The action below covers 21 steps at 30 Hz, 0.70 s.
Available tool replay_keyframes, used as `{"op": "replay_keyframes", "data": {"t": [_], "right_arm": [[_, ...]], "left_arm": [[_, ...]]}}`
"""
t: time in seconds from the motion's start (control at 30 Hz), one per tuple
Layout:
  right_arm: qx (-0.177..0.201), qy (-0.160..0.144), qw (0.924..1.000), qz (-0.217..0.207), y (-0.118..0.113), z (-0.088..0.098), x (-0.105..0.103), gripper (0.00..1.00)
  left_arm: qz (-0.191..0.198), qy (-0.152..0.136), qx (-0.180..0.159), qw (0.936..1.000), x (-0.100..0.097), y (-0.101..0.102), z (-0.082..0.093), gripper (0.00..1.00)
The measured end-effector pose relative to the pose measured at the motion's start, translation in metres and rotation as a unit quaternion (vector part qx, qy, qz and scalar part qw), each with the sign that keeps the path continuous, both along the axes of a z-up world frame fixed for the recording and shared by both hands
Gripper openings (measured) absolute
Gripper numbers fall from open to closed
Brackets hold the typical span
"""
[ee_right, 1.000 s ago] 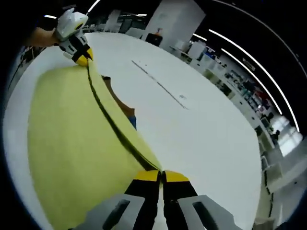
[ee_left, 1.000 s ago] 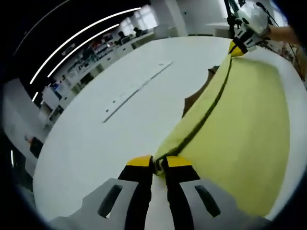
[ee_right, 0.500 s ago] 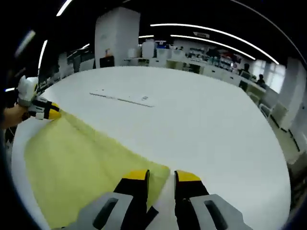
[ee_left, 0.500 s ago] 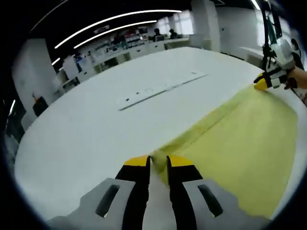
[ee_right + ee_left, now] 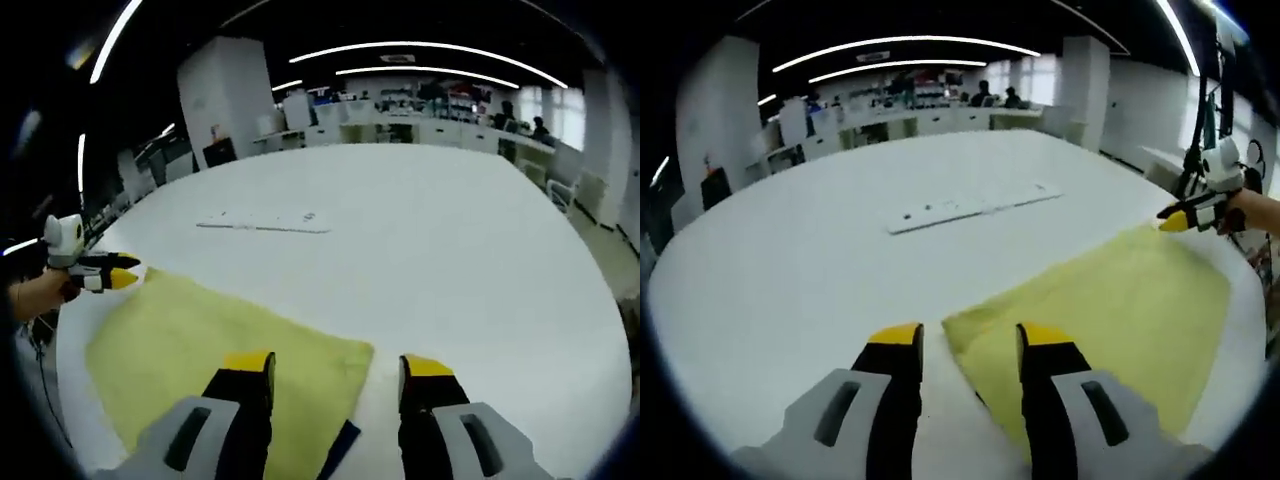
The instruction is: Fold the garment on the visible template until the final outline fits inside the template.
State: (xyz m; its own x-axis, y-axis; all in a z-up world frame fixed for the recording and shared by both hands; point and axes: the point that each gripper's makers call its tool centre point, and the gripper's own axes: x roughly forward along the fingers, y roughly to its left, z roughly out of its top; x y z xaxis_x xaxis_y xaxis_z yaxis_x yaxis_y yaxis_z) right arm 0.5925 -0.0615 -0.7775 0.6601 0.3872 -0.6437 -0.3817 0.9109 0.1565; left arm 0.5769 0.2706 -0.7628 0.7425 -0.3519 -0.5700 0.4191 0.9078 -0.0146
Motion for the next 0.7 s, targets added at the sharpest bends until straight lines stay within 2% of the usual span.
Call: {"op": "replay_keyframes", "data": {"t": [0.17, 0.43, 0.7], "right_arm": [[-0.005, 0.008, 0.9998, 0.015, 0.001, 0.006, -0.014, 0.57], [-0.007, 0.007, 0.9991, 0.04, 0.006, 0.019, -0.04, 0.6], [-0.015, 0.011, 0.9981, 0.059, 0.009, 0.022, -0.073, 0.59]], "left_arm": [[-0.014, -0.012, -0.043, 0.9989, -0.014, -0.008, 0.016, 0.47], [-0.035, -0.008, -0.052, 0.998, -0.042, -0.011, 0.023, 0.53], [-0.045, -0.005, -0.068, 0.9966, -0.074, -0.015, 0.026, 0.56]]}}
